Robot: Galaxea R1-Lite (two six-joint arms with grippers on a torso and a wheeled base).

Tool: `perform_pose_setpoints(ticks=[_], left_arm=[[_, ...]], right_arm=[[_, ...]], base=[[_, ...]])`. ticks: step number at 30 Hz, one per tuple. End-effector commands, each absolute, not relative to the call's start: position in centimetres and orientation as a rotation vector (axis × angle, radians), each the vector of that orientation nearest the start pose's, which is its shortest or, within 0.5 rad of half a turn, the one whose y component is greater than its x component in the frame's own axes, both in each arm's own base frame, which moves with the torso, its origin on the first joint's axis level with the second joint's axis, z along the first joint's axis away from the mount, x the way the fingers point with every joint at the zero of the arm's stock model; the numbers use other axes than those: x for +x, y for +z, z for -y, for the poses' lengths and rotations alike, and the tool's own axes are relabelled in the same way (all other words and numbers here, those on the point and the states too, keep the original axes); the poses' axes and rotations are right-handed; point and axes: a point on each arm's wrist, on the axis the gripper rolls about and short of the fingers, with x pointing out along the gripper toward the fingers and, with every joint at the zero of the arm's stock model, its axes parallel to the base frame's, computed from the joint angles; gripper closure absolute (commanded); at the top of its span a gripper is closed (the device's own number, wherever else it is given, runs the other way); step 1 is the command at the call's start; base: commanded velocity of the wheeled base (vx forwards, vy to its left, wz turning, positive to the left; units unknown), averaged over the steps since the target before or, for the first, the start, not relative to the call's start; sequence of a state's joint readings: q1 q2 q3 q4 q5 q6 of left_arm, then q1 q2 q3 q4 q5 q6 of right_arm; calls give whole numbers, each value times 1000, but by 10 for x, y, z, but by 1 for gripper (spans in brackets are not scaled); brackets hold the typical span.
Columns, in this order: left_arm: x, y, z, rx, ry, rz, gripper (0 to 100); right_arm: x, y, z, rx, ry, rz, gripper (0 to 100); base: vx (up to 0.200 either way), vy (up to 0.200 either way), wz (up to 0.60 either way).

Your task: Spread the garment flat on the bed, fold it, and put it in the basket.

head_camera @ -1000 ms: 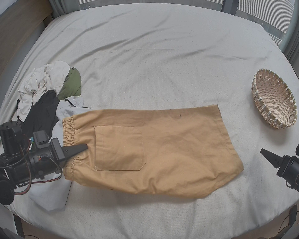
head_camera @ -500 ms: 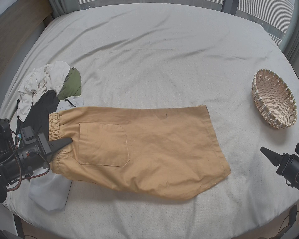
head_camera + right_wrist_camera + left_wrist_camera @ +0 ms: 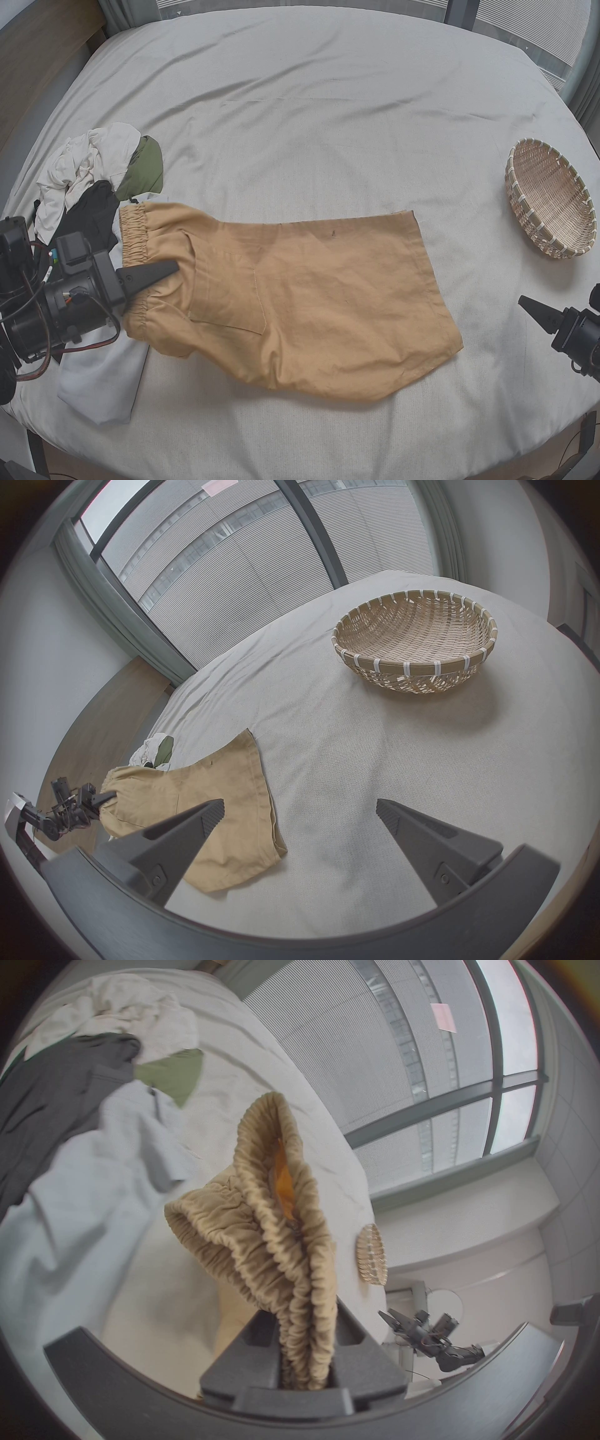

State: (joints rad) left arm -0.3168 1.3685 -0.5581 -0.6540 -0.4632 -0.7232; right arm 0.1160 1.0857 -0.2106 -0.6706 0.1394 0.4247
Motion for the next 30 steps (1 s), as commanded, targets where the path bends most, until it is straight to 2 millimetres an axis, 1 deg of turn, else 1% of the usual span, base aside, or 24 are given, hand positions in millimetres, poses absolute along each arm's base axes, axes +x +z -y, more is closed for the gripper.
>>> perform_pose_setpoints(ticks=[1,2,3,4,7,9,10,11,13,14,15,16,18,19,23,25,26,27,28,30], left_arm=[[204,220,116,-670,-812,-439,100],[205,222,122,-667,-823,-436,100],[205,222,123,-666,-825,-437,100],[207,226,138,-660,-856,-438,100],[213,226,157,-651,-888,-457,100],[216,224,171,-644,-912,-473,100],[216,224,171,-644,-912,-473,100],[219,223,186,-638,-943,-489,100],[220,223,195,-634,-964,-497,100],[222,221,204,-628,-978,-508,100],[222,220,206,-627,-981,-511,100],[221,219,216,-622,-990,-518,100],[222,216,225,-617,-992,-525,100],[223,213,233,-613,-992,-533,100],[225,201,249,-598,-999,-569,100],[226,198,252,-595,-999,-577,100],[228,193,256,-592,-996,-588,100],[228,193,256,-592,-996,-588,100],[233,182,260,-585,-983,-616,100],[235,176,263,-580,-978,-631,100]], right_arm=[[130,159,-19,423,209,-256,0],[130,160,-19,425,210,-255,0],[130,159,-19,425,209,-256,0],[130,159,-19,426,211,-257,0],[130,158,-19,431,207,-263,0],[130,158,-19,432,207,-265,0],[130,158,-19,432,207,-265,0],[130,159,-18,433,206,-261,0],[130,160,-18,433,205,-256,0],[130,160,-18,431,206,-255,0],[130,160,-18,433,205,-256,0],[131,161,-18,433,208,-254,0],[131,161,-19,432,209,-253,0],[132,161,-19,432,211,-253,0],[132,161,-19,432,212,-255,0],[132,162,-19,432,213,-252,0],[132,163,-19,433,212,-248,0],[132,163,-19,433,212,-248,0],[131,163,-19,432,211,-243,0],[130,162,-19,433,212,-247,0]], base=[[0,0,0],[0,0,0],[0,0,0],[0,0,0],[0,0,0],[0,0,0],[0,0,0],[0,0,0],[0,0,0],[0,0,0],[0,0,0],[0,0,0],[0,0,0],[0,0,0],[0,0,0],[0,0,0],[0,0,0],[0,0,0],[0,0,0],[0,0,0]])
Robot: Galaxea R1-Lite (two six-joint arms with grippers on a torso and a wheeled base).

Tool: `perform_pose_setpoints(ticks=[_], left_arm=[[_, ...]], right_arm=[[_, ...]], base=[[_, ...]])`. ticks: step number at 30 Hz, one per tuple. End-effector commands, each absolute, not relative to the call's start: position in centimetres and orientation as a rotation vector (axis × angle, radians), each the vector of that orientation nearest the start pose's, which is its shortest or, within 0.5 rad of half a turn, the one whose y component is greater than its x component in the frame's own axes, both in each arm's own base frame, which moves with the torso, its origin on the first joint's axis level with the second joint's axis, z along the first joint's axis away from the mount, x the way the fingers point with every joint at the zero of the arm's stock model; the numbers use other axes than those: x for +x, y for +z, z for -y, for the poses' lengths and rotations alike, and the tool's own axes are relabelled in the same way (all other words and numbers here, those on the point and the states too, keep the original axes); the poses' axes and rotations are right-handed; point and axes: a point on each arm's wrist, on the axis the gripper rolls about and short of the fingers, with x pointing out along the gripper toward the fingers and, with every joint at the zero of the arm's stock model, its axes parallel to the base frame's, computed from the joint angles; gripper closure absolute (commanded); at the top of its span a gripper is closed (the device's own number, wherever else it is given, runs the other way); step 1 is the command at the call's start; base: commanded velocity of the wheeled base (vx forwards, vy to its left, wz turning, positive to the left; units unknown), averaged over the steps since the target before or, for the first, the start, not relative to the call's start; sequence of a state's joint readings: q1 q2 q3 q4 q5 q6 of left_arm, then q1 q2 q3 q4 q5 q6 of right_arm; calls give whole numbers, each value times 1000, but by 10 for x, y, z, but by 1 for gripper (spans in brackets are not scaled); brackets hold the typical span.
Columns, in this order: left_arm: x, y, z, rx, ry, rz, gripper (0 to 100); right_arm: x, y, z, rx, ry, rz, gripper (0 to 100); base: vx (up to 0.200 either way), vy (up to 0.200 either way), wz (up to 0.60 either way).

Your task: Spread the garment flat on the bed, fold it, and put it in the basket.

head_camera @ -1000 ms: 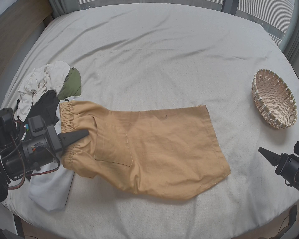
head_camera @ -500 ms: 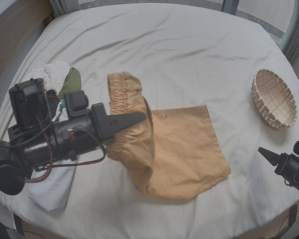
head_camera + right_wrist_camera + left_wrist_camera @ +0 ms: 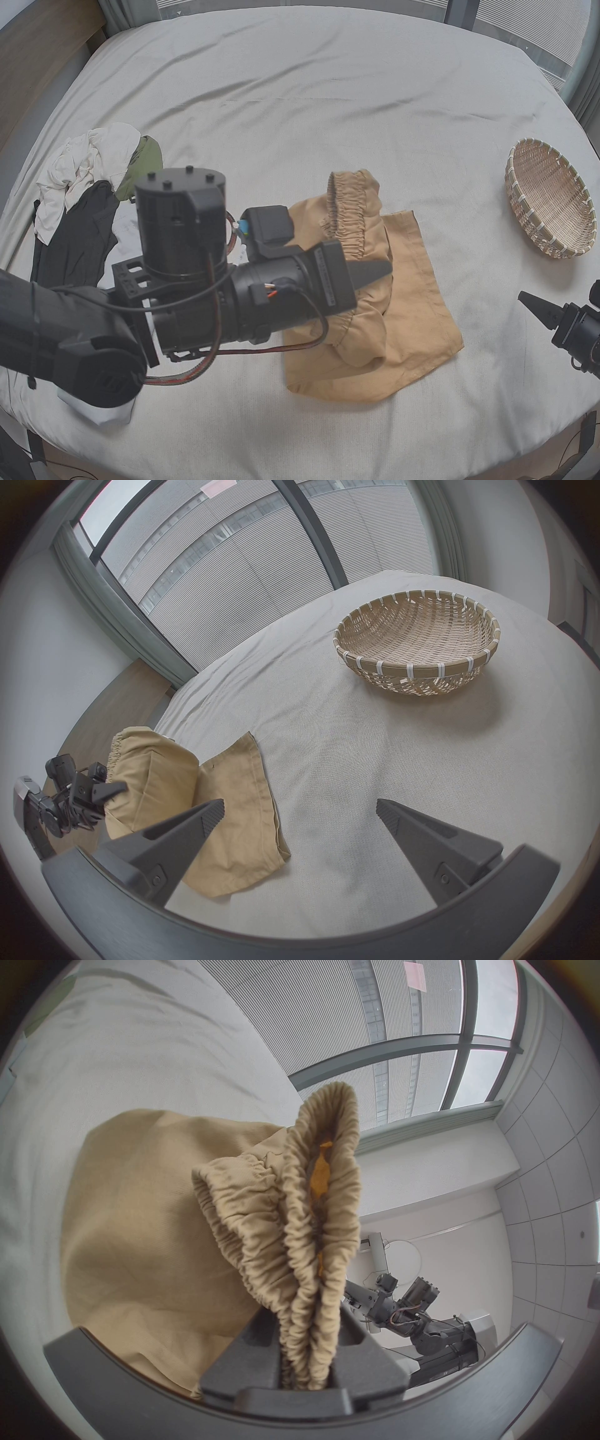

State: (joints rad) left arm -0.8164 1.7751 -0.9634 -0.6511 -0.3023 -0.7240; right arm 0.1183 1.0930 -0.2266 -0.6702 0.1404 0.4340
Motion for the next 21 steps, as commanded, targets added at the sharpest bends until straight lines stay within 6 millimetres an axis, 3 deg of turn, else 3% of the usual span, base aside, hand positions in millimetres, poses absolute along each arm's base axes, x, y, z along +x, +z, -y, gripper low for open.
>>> perform_pose_setpoints(ticks=[1,6,7,12,17,21], left_arm=[[236,174,263,-578,-974,-637,100],[237,172,265,-577,-971,-639,100],[238,171,266,-576,-966,-637,0],[244,170,269,-590,-964,-590,0],[236,176,273,-596,-1001,-566,0],[235,169,269,-588,-960,-569,0]], right_arm=[[130,162,-19,432,211,-245,0],[131,163,-19,432,215,-243,0],[131,163,-19,431,214,-246,0],[130,163,-20,430,222,-247,0],[130,161,-21,430,230,-260,0],[129,156,-24,428,248,-289,0]], base=[[0,0,0],[0,0,0],[0,0,0],[0,0,0],[0,0,0],[0,0,0]])
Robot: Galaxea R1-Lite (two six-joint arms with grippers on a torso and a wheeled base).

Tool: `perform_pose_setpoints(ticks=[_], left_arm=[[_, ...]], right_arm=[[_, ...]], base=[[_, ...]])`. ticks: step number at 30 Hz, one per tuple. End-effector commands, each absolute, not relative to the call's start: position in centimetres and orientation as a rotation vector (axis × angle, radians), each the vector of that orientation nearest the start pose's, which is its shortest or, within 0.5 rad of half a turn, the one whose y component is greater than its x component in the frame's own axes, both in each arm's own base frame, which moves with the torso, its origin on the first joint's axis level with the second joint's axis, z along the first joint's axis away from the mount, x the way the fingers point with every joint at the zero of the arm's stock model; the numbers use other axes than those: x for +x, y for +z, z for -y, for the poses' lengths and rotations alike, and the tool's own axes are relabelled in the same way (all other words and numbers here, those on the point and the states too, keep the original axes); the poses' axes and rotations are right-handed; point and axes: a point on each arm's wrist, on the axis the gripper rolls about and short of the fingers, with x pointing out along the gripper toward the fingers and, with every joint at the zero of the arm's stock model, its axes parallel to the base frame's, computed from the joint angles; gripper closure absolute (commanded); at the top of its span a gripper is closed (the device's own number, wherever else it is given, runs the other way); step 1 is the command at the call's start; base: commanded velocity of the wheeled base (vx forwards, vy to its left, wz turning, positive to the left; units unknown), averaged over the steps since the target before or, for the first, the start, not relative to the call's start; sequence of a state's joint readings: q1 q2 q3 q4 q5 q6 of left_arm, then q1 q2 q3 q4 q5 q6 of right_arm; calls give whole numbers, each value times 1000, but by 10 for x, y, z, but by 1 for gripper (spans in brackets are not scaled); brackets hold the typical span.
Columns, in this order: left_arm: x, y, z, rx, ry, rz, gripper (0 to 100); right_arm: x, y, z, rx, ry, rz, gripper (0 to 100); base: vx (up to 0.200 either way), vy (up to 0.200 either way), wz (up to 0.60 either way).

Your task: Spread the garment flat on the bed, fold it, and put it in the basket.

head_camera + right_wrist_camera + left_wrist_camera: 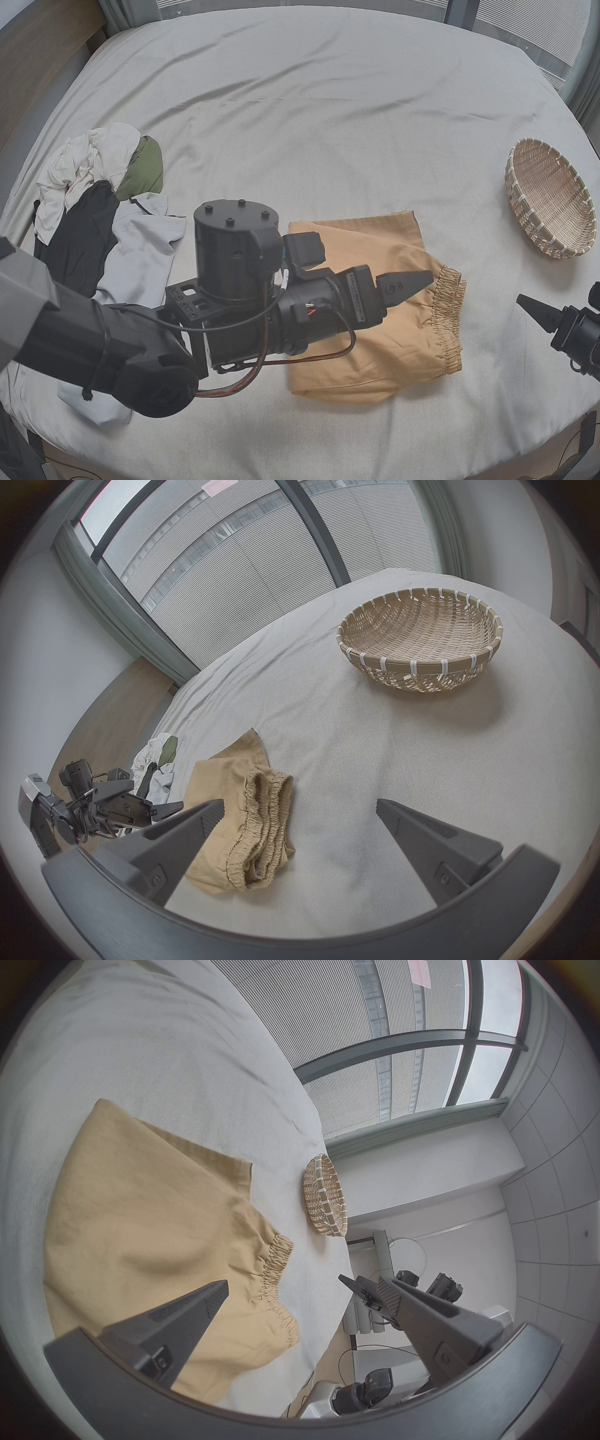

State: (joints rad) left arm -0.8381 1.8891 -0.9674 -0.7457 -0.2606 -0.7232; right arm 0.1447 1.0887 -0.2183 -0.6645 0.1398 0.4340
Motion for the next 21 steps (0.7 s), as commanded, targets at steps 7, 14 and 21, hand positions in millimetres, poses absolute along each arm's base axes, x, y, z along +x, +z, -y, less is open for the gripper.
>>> perform_pose_setpoints(ticks=[7,14,21], left_arm=[[222,179,233,-609,-921,-520,0],[204,192,199,-623,-892,-486,0],[186,200,156,-642,-820,-433,0]], right_arm=[[131,149,-33,519,327,-366,0],[142,137,-38,568,339,-472,0],[149,137,-41,563,344,-474,0]], base=[[0,0,0],[0,0,0],[0,0,0]])
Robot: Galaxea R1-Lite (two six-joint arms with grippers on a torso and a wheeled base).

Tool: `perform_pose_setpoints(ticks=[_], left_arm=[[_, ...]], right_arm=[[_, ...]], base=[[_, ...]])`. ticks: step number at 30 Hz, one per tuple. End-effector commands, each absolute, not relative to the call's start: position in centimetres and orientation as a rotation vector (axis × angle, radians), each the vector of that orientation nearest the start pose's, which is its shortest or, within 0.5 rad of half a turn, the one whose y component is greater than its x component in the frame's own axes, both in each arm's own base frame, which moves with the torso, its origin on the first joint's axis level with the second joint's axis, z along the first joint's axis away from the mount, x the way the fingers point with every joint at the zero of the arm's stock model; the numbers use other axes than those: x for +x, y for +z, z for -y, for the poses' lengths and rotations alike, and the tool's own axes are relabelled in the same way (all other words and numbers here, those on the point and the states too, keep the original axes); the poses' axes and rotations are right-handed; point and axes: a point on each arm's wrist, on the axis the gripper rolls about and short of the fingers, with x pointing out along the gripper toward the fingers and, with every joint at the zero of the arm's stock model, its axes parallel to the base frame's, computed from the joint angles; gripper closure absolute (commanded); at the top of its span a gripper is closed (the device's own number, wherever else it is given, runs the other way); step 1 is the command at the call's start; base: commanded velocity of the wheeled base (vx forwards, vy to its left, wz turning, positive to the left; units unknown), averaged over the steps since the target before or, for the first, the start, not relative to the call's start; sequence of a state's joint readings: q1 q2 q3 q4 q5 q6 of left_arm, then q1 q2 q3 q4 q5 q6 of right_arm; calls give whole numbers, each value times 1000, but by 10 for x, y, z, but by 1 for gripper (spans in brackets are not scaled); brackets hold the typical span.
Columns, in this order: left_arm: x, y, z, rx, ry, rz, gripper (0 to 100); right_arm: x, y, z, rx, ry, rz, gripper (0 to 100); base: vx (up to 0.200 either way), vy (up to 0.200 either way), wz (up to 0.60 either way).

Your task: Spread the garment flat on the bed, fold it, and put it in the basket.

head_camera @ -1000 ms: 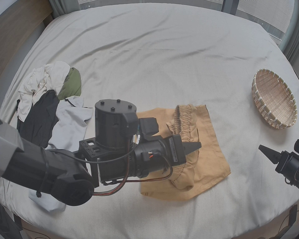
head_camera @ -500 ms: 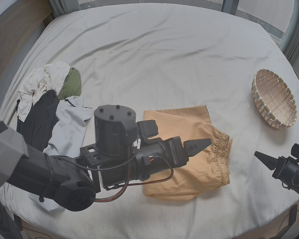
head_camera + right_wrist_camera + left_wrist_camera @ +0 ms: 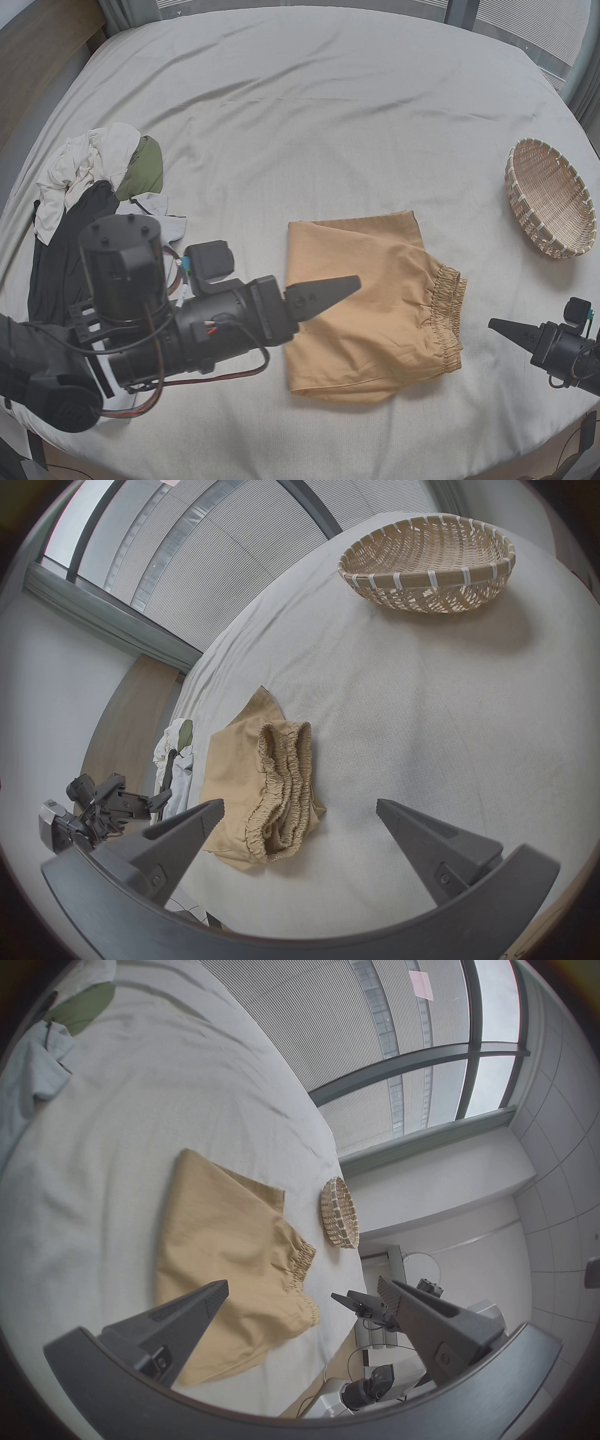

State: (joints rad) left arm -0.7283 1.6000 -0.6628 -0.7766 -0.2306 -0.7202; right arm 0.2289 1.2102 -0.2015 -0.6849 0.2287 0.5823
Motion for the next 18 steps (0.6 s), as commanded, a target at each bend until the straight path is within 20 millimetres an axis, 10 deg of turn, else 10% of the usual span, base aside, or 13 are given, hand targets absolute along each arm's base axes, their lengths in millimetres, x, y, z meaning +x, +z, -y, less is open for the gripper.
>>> perform_pose_setpoints(ticks=[1,18], left_arm=[[184,200,148,-647,-803,-422,0],[160,196,98,-642,-705,-346,0]], right_arm=[[149,138,-41,563,345,-470,0],[168,134,-50,553,359,-520,0]], base=[[0,0,0],[0,0,0]])
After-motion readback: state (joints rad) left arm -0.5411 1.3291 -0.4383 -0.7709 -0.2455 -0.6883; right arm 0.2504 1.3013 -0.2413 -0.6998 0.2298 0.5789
